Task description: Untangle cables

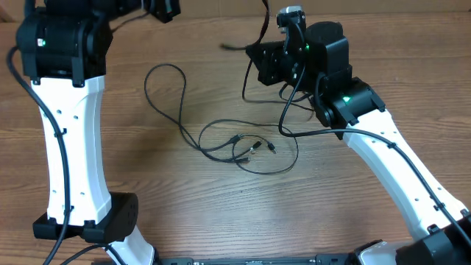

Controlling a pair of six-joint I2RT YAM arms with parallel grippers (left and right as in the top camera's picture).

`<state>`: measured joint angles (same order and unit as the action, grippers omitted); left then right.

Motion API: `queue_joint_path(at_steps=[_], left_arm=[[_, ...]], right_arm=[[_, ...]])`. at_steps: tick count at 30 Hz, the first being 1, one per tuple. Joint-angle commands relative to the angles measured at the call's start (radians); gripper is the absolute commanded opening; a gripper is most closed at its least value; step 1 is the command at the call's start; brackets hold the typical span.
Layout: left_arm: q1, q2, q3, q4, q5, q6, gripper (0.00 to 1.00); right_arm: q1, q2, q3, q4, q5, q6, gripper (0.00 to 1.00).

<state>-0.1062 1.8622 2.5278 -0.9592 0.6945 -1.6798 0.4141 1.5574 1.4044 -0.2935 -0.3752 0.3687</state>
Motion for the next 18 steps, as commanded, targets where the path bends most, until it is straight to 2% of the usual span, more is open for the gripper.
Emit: queue_joint_path(at_steps=[1,3,9,13,18], left_arm=[[0.008,-0.019,0.014,-0.144,-0.463,0.289,0.07],[0.007,-0.018,0.01,-0.27,-0.664,0.364,0.1],[0.007,-0.018,-0.025,-0.399,-0.896,0.448,0.2],[0.007,-0.018,-0.055,-0.406,-0.899,0.538,0.23],[0.001,-0.018,-0.058,-0.424,-0.775,0.627,0.25]], right_arm=[[0.006,-0.1,0.01,-0.048,-0.102,0.08,0.04],[0.006,-0.144,0.01,-0.102,-0.101,0.08,0.04],[0.006,-0.197,0.01,-0.172,-0.1,0.072,0.04],[0.006,-0.196,0.01,-0.187,-0.096,0.072,0.04],[0.006,-0.191,0.01,-0.183,-0.07,0.073,0.04]])
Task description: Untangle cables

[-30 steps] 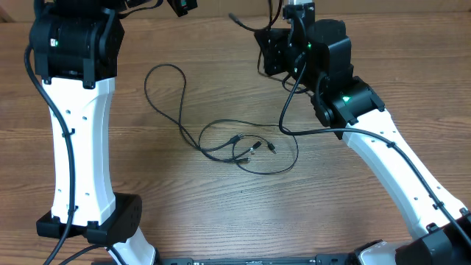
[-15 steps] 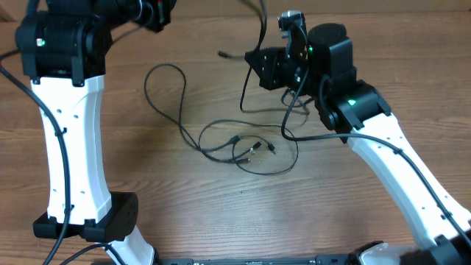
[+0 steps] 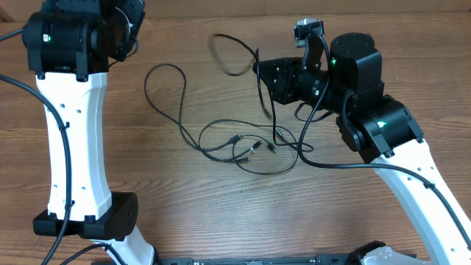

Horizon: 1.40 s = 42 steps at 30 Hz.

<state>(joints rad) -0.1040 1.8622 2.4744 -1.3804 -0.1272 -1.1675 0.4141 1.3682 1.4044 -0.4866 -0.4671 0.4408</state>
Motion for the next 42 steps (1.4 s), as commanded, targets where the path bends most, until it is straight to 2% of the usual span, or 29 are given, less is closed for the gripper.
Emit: queue_joint_path(at_steps=[1,5,7,11,12,15,17,21,23,26,33,35,36,37,42], left_arm=[[-0.002,-0.018,-0.005,-0.003,0.068,0.124,0.26],[-0.018,-0.016,-0.005,-0.014,0.325,0.256,0.3],[-0.06,-0.006,-0.005,-0.055,0.443,0.341,0.39],[-0.146,0.016,-0.005,-0.113,0.515,0.484,0.52],[-0.177,0.025,-0.005,-0.127,0.517,0.521,0.57],[-0.246,0.047,-0.005,-0.142,0.513,0.59,0.64],[-0.289,0.065,-0.005,-0.14,0.513,0.64,0.72],[-0.329,0.103,-0.005,-0.142,0.512,0.714,0.74],[-0.334,0.13,-0.005,-0.159,0.513,0.774,0.7],[-0.335,0.16,-0.005,-0.187,0.513,0.841,0.69],[-0.335,0.178,-0.005,-0.159,0.512,0.909,0.67],[-0.335,0.178,-0.005,-0.152,0.512,0.91,0.56],[-0.335,0.178,-0.005,-0.148,0.512,0.91,0.41],[-0.335,0.178,-0.005,-0.148,0.512,0.91,0.34],[-0.334,0.178,-0.005,-0.146,0.512,0.91,0.16]], right_arm=[[0.007,0.003,0.01,0.012,0.025,0.0,0.04],[0.011,0.048,0.01,-0.014,0.026,-0.002,0.04],[0.011,0.059,0.01,-0.003,0.089,0.037,0.04],[0.011,0.064,0.01,0.031,0.188,0.1,0.04],[0.011,0.066,0.01,0.042,0.203,0.114,0.04],[0.01,0.075,0.01,0.056,0.205,0.122,0.04],[0.01,0.08,0.01,0.053,0.204,0.183,0.04],[0.01,0.081,0.01,0.052,0.197,0.226,0.04],[0.01,0.081,0.01,0.054,0.193,0.254,0.04],[0.01,0.081,0.01,0.071,0.193,0.27,0.04],[0.01,0.081,0.01,0.081,0.157,0.27,0.04],[0.01,0.081,0.01,0.081,0.152,0.27,0.04],[0.01,0.081,0.01,0.081,0.152,0.27,0.04],[0.01,0.081,0.01,0.081,0.151,0.27,0.04],[0.01,0.081,0.01,0.082,0.129,0.27,0.04]])
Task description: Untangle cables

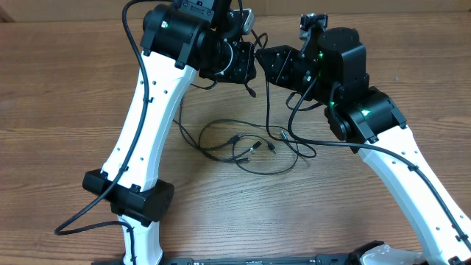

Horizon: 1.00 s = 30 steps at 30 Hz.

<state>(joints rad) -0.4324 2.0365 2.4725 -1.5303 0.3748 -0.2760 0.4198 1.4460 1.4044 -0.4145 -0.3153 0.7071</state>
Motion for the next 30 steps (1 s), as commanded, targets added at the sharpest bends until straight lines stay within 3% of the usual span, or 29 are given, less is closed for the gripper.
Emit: queue_joint_path(at_steps=[1,3,7,11,12,13,14,16,22,26,28,30], left_arm=[[-0.006,0.004,-0.003,0.009,0.008,0.019,0.04],[0.001,0.003,-0.003,0.026,-0.021,0.007,0.04],[0.078,-0.017,0.016,0.038,-0.138,-0.157,0.04],[0.264,-0.054,0.048,0.047,-0.138,-0.327,0.05],[0.314,-0.055,0.048,0.042,-0.131,-0.37,0.11],[0.352,-0.054,0.047,0.033,-0.106,-0.388,0.23],[0.388,-0.051,0.047,0.019,-0.061,-0.384,0.41],[0.432,-0.047,0.047,-0.011,0.001,-0.351,0.56],[0.458,-0.047,0.047,-0.074,0.109,-0.293,0.62],[0.452,-0.047,0.047,-0.068,0.375,-0.337,0.67],[0.452,-0.047,0.047,-0.049,0.542,-0.369,0.74],[0.45,-0.047,0.047,-0.043,0.642,-0.415,0.73]], right_arm=[[0.005,0.003,0.01,0.008,-0.023,0.004,0.04],[0.004,0.003,0.01,0.002,-0.018,0.003,0.04],[-0.01,0.003,0.01,-0.079,0.029,0.002,0.04],[-0.021,0.003,0.01,-0.125,-0.019,-0.063,0.04],[-0.021,0.003,0.01,-0.111,-0.059,-0.092,0.04],[-0.021,0.003,0.01,-0.081,-0.114,-0.099,0.04],[-0.021,0.003,0.01,-0.055,-0.151,-0.099,0.03],[-0.021,0.003,0.01,0.015,-0.223,-0.098,0.04],[-0.021,0.003,0.01,0.164,-0.316,-0.071,0.04],[-0.014,0.003,0.01,0.172,-0.324,-0.08,0.04],[-0.011,0.003,0.01,0.19,-0.351,-0.09,0.04],[-0.009,0.003,0.01,0.205,-0.353,-0.086,0.04]])
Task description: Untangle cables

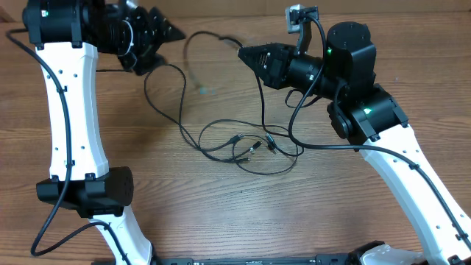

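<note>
Thin black cables lie in a tangle [246, 149] of loops and small plugs at mid-table, and one big loop [163, 81] runs off to the left. My right gripper [245, 53] points left above the table, shut on a black cable. From it one strand [262, 99] hangs down into the tangle. Another stretch of the cable [213, 34] arcs left to the tip of my left gripper [176, 33]. That gripper's fingers come to a point there, seemingly shut on the cable. A blurred length of cable [195, 85] dangles below the tip.
The wooden table [88, 184] carries only the cables. My left arm's white link [70, 125] stands upright at the left, with its base at the front left. My right arm's link [412, 184] slants across the right side.
My left gripper was tip to tip with the right gripper at the top centre; it is now far to the left. A cable arcs between the two. The right gripper has shifted slightly left.
My right gripper held a cable raised at the back right while my left gripper stayed up at the back left. The right gripper then stood nearer the centre with the cable's end swinging. The left gripper met it there, and now the two are apart with cable between them.
</note>
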Controlling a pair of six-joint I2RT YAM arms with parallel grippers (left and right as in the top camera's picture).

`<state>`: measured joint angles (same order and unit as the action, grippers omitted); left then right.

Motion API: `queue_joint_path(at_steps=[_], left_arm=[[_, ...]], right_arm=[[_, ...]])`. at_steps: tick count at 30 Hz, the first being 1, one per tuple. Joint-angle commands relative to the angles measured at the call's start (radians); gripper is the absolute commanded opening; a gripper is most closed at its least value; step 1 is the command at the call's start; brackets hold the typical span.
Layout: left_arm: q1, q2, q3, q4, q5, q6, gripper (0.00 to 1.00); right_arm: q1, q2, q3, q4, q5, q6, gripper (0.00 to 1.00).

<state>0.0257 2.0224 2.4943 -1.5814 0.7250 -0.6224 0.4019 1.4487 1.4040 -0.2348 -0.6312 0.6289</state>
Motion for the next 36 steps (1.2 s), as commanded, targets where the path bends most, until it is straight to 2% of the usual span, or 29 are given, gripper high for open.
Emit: queue_joint_path(at_steps=[1,5,8,14,18,23,28,32,35,36], left_arm=[[-0.008,-0.033,0.026,0.007,0.317,-0.086,0.73],[-0.029,-0.033,0.026,0.007,0.401,-0.136,0.74],[-0.061,-0.033,0.026,0.011,0.44,-0.258,0.76],[-0.119,-0.033,0.026,0.041,0.381,-0.312,0.75],[-0.137,-0.033,0.026,0.06,0.315,-0.351,0.65],[-0.138,-0.033,0.026,0.068,0.303,-0.372,0.61],[-0.147,-0.033,0.026,0.069,0.267,-0.388,0.4],[-0.153,-0.033,0.026,0.068,0.267,-0.388,0.32],[-0.163,-0.033,0.026,0.069,0.267,-0.397,0.3],[-0.165,-0.033,0.026,0.069,0.267,-0.4,0.27]], right_arm=[[0.008,0.0,0.01,0.026,-0.037,-0.008,0.04],[0.009,0.002,0.01,0.028,-0.024,-0.009,0.04],[0.022,0.003,0.01,0.029,0.006,-0.009,0.04],[0.059,0.043,0.01,0.054,0.012,-0.008,0.04],[0.071,0.043,0.01,0.076,0.012,-0.008,0.04],[0.07,0.043,0.01,0.077,0.008,-0.005,0.04],[0.084,0.043,0.01,0.077,0.009,-0.002,0.04],[0.085,0.043,0.01,0.078,0.01,-0.001,0.04],[0.088,0.043,0.01,0.077,0.009,-0.002,0.04],[0.088,0.043,0.01,0.077,0.009,-0.001,0.04]])
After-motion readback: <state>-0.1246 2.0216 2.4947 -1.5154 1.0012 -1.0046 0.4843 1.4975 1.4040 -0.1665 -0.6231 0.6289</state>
